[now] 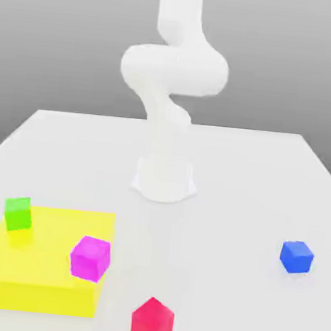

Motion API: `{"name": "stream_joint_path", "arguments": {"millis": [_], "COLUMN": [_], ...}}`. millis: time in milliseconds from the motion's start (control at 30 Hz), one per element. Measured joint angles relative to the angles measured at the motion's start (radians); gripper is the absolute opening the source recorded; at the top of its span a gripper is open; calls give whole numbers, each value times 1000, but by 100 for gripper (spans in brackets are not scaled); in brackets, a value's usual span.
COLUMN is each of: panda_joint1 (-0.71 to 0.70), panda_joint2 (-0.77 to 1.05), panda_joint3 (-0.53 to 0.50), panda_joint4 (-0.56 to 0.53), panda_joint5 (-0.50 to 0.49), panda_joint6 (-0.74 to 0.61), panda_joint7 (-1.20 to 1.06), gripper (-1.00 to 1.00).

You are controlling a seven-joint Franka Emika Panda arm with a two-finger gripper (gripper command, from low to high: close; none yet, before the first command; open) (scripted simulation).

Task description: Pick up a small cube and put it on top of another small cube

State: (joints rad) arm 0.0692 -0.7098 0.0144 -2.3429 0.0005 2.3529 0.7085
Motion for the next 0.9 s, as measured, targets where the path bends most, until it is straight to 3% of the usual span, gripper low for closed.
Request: {"name": "stream_joint_path", "arguments": {"millis": [500, 700, 900], "panda_joint1": [376, 503, 596], "panda_joint2": [550, 771, 990], "panda_joint3": [144, 231, 126], "panda_joint4": [-260, -362, -345], "panda_joint5": [0, -64, -211], "panda_joint6": [322, 449, 610], "panda_joint7": [-555, -729, -662], "gripper": [0, 0, 0]}}
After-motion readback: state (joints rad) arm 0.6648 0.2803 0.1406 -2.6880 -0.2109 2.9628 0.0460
